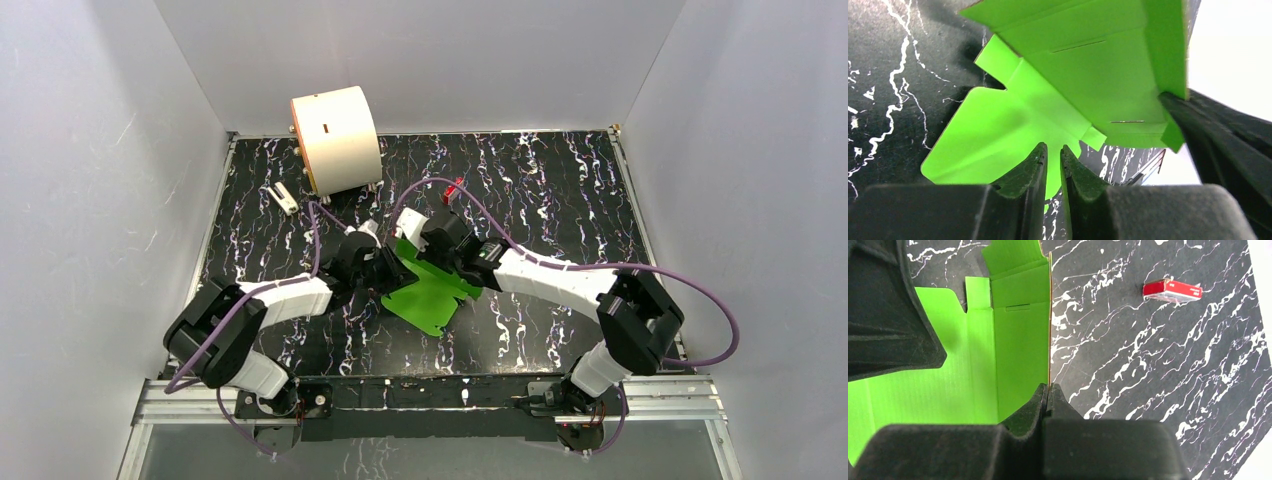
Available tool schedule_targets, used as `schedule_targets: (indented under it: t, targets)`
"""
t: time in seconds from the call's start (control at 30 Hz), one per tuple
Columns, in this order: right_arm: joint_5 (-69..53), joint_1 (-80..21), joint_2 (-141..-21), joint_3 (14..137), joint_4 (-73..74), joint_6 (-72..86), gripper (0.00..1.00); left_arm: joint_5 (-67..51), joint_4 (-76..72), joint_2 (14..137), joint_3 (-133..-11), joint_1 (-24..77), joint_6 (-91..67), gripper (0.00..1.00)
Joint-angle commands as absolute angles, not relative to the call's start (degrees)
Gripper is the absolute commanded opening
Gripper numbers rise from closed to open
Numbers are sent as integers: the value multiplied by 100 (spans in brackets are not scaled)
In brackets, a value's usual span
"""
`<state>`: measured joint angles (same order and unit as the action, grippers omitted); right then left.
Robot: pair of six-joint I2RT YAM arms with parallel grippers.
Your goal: Fold the paper box
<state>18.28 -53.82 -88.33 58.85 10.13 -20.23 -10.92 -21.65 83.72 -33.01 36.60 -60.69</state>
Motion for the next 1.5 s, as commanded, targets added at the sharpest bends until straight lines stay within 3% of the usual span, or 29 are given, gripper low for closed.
schedule_targets:
  t: [0.0, 0.83, 1.23, 1.47]
  targets:
    - [1847, -5422, -8653, 6286, 778, -2177, 0, -1105, -2109, 8555, -3253, 3708, -6073, 14]
    - [536, -5633, -8215, 6593, 1478, -1381, 1, -678, -2154, 9520, -3391, 3768, -6221, 9]
    - [823, -6041, -8506, 6307, 1303, -848, 1, -632, -2606, 9778, -3197, 3839, -6545, 9]
    - [1709, -6047, -8320, 6119, 1087, -941, 1, -604, -2519, 9313, -3111, 3836, -6429, 10]
